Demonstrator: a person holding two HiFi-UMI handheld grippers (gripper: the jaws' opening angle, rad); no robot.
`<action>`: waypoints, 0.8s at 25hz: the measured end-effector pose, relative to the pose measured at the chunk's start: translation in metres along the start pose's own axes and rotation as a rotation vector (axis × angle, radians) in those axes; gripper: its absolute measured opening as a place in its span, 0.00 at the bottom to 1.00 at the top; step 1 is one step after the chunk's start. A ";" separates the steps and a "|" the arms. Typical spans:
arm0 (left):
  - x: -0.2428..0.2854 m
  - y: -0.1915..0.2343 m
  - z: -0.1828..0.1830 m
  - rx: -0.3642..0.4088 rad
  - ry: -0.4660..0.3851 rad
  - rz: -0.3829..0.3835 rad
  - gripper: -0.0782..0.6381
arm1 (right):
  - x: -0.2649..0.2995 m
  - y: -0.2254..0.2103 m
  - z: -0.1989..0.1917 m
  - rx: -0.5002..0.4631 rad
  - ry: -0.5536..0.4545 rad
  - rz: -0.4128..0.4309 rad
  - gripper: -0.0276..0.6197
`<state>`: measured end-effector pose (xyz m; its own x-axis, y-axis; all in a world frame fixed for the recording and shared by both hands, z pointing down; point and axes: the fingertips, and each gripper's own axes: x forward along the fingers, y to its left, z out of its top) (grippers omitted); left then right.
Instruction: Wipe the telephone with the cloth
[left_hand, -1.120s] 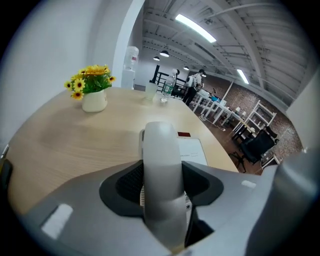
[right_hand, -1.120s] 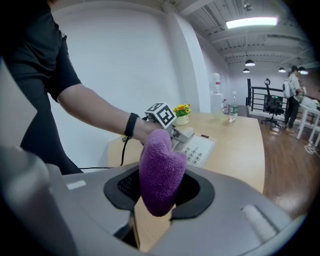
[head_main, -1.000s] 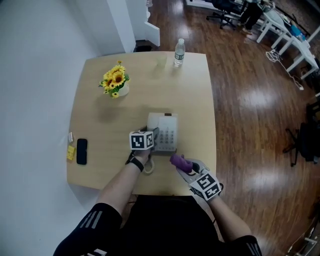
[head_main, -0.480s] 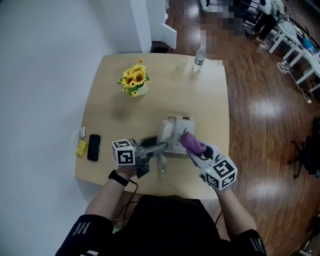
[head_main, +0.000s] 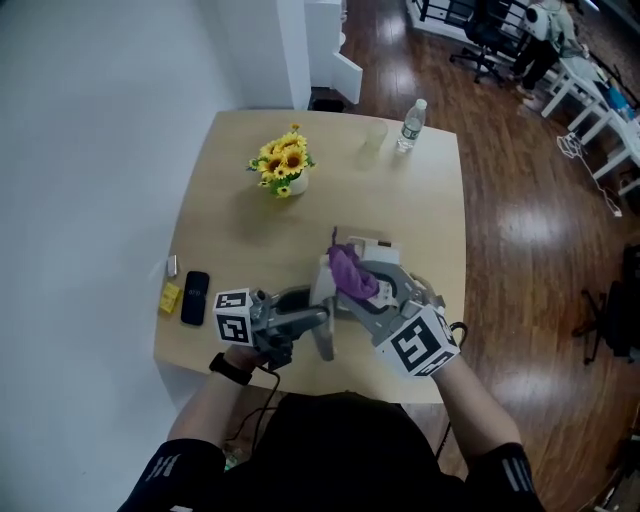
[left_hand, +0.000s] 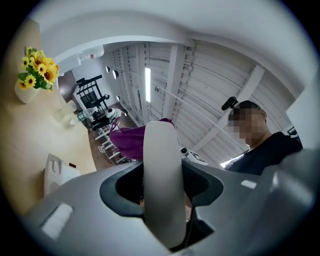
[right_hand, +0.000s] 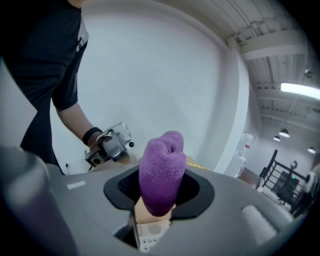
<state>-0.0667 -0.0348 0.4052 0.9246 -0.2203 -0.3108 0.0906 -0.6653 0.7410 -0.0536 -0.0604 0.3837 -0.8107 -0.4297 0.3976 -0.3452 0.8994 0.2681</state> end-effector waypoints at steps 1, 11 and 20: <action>-0.002 -0.003 0.002 -0.002 -0.007 -0.013 0.41 | 0.002 0.008 0.002 -0.037 0.007 0.016 0.26; -0.006 -0.019 0.010 0.006 -0.019 -0.107 0.41 | -0.013 0.022 0.006 -0.124 0.045 0.008 0.25; 0.004 -0.028 0.007 0.005 0.013 -0.125 0.41 | -0.009 0.024 0.012 -0.419 0.159 0.009 0.25</action>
<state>-0.0676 -0.0216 0.3789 0.9108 -0.1260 -0.3932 0.2041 -0.6904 0.6940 -0.0601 -0.0340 0.3756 -0.7191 -0.4583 0.5224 -0.0904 0.8071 0.5835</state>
